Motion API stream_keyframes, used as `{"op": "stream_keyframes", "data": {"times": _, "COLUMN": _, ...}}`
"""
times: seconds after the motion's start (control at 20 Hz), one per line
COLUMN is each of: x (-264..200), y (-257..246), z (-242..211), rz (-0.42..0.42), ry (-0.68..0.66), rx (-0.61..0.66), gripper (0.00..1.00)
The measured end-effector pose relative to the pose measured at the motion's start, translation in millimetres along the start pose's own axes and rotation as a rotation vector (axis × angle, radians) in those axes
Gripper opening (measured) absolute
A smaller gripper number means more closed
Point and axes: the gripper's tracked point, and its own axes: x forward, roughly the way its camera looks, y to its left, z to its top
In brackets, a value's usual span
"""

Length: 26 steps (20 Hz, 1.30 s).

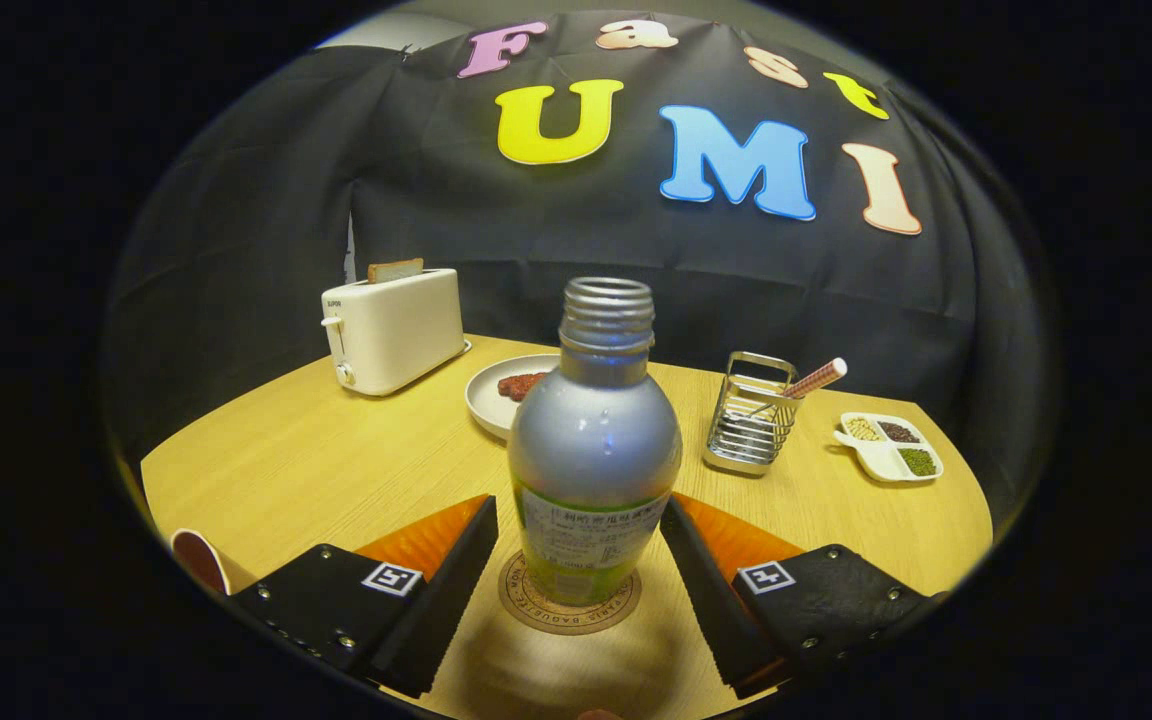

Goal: Take the bottle from table, then pour the juice into the cup, finally place the bottle on the coaster

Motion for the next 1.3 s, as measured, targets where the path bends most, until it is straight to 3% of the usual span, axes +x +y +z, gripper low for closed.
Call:
{"op": "stream_keyframes", "data": {"times": 0.6, "x": -130.9, "y": -9.4, "z": 122.6, "rz": -0.149, "ry": -0.254, "rx": -0.026, "gripper": 0.98}}
{"op": "stream_keyframes", "data": {"times": 1.05, "x": -211.2, "y": -24.1, "z": 129.0, "rz": -0.267, "ry": -0.327, "rx": 0.031, "gripper": 0.98}}
{"op": "stream_keyframes", "data": {"times": 1.3, "x": -226.4, "y": -29.1, "z": 127.1, "rz": -0.274, "ry": -0.344, "rx": 0.088, "gripper": 0.98}}
